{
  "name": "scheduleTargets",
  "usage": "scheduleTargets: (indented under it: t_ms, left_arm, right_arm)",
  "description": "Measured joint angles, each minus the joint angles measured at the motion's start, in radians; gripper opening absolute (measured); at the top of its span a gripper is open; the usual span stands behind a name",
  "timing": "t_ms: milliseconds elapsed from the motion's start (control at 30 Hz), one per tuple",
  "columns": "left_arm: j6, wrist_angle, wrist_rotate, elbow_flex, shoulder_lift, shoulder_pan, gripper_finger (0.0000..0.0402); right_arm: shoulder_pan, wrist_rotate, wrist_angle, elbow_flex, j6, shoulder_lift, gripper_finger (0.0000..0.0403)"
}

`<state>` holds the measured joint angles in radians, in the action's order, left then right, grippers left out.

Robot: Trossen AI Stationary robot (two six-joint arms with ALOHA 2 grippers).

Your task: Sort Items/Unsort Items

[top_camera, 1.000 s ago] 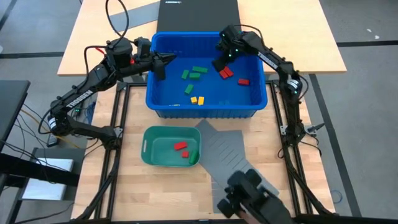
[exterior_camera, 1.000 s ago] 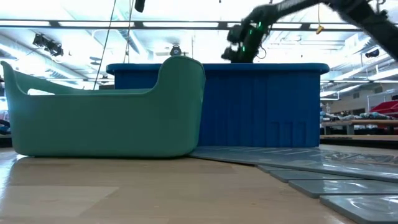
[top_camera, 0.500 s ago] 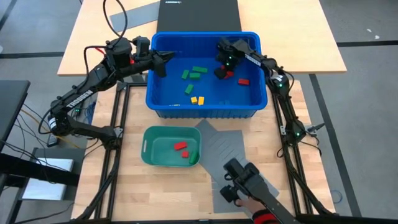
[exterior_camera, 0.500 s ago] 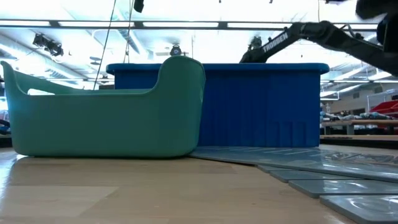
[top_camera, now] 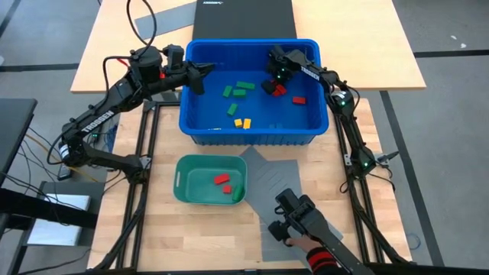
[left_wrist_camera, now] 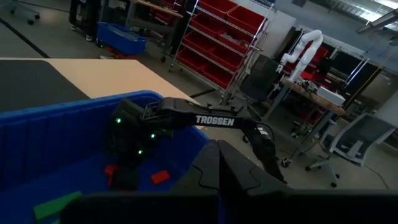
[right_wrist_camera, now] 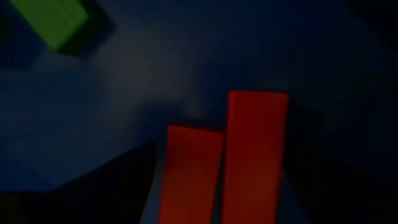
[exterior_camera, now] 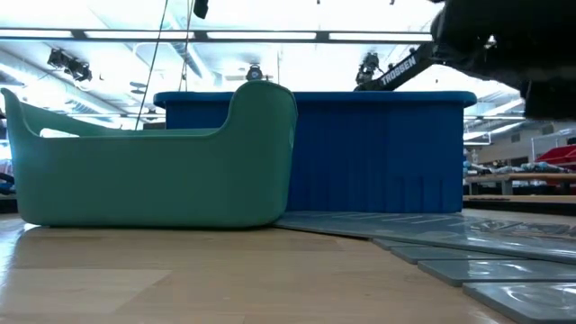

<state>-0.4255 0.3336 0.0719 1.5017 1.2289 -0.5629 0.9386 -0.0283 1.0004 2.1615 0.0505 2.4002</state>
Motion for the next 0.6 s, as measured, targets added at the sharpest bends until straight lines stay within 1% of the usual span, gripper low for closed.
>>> scheduleTargets:
  t_ms: [100,200,267,367,467,500,600]
  left_arm:
    - [0.0,0.0,0.0,0.0,0.0,0.0,0.0001]
    - [0.0,0.001,0.0,0.0,0.0,0.0,0.0001]
    - [-0.001,0.001,0.0,0.0,0.0,0.0,0.0001]
    - [-0.002,0.001,0.0,0.0,0.0,0.0,0.0001]
    - [-0.002,0.001,0.0,0.0,0.0,0.0,0.0001]
    - [-0.002,0.001,0.0,0.0,0.0,0.0,0.0001]
    - [-0.002,0.001,0.0,0.0,0.0,0.0,0.0001]
  right_arm:
    - [0.0,-0.022,0.007,0.0,-0.005,0.016,0.0343]
    - [-0.004,-0.016,0.014,0.003,-0.004,0.026,0.0344]
    - [-0.012,0.009,0.013,0.002,-0.003,0.027,0.0339]
    - [-0.021,0.054,0.01,0.001,-0.004,0.029,0.0316]
    - [-0.02,0.043,0.018,0.001,-0.003,0.029,0.0276]
    - [-0.02,0.041,0.02,0.001,-0.003,0.03,0.0269]
    - [-0.021,0.032,0.022,0.0,-0.003,0.025,0.027]
